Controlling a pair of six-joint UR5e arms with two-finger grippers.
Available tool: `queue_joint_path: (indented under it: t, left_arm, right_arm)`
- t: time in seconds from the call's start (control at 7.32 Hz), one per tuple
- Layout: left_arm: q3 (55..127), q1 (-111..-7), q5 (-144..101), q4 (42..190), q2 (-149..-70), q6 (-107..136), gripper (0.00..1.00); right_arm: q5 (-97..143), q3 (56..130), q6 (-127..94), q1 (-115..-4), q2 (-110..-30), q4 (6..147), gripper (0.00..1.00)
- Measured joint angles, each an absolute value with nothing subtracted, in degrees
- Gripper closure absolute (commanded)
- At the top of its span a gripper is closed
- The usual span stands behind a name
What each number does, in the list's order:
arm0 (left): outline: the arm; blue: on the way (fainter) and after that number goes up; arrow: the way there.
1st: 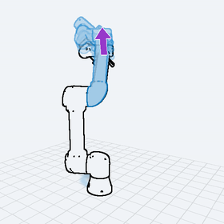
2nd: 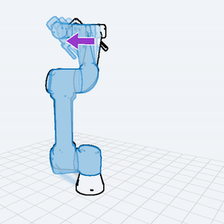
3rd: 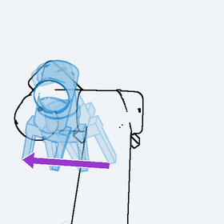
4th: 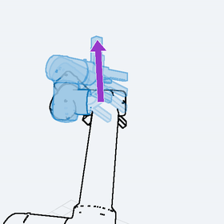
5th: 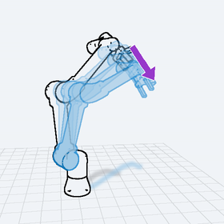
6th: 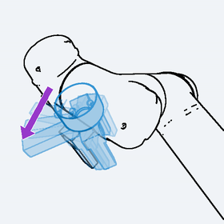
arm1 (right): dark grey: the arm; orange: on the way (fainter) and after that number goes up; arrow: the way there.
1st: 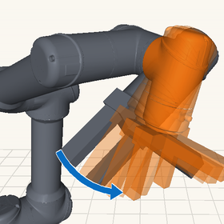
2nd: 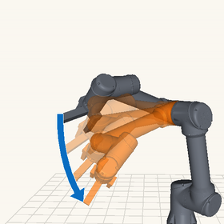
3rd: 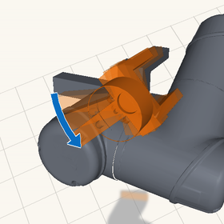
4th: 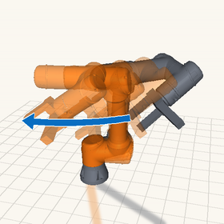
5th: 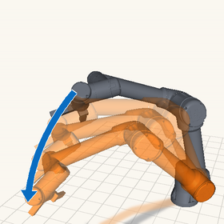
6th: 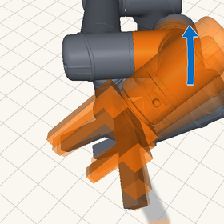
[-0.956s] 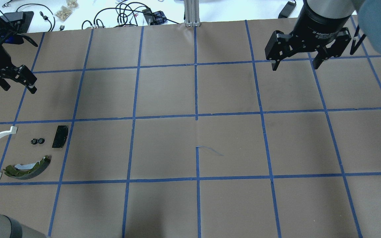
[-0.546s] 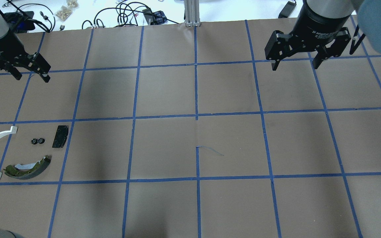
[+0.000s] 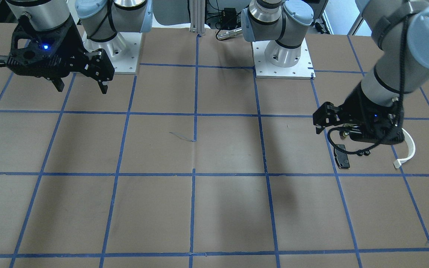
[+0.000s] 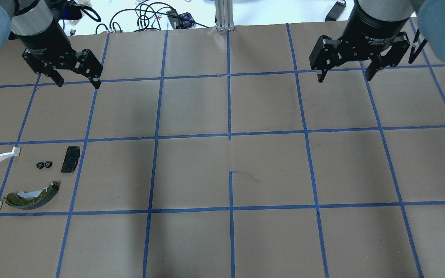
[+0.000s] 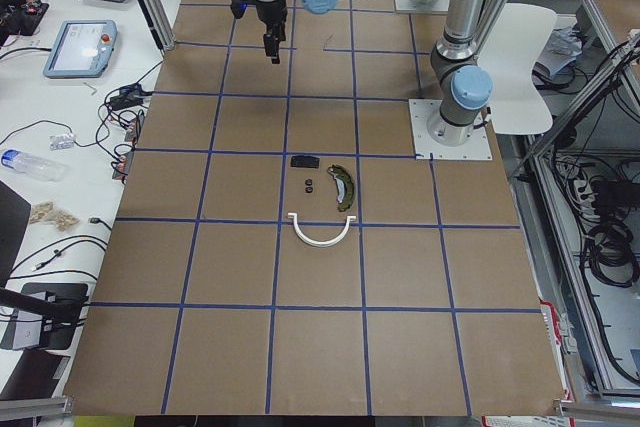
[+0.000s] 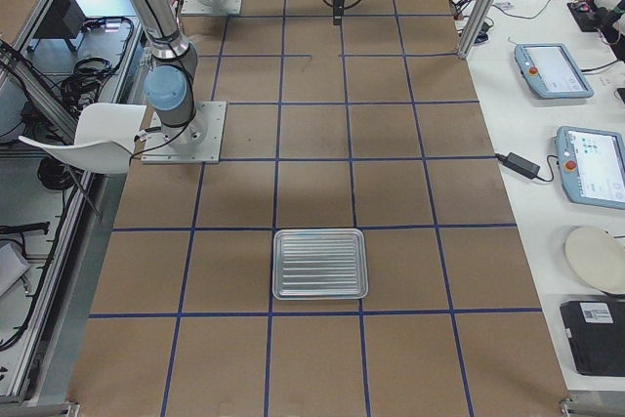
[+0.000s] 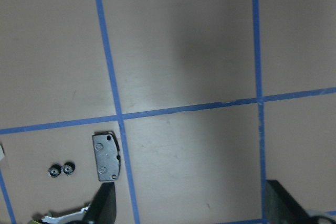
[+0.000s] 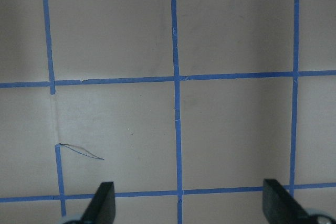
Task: Place bearing gear from tray to pile
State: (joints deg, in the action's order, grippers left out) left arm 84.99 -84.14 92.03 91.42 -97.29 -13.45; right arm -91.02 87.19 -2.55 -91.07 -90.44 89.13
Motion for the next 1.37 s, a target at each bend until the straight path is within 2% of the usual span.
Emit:
queue_joint_path:
  t: [0.41,0.82,1.37]
  left_arm:
    - [88.9,-88.6,91.7,94.4,-90.7,-10.9,0.00]
    - [95.4,-88.7,92.0,94.8,-84.7,-10.8,0.00]
    - [96.1,-88.4,91.5,94.8,-84.1,-9.7,0.00]
  right_arm:
    - [-91.0,87.2,-2.6,-91.1,-90.4,89.1,0.00]
    - [-91.0,87.2,-2.5,-91.1,-90.4,89.1,0.00]
    - [-91.0,87.2,-2.6,-91.1,-90.4,89.2,0.00]
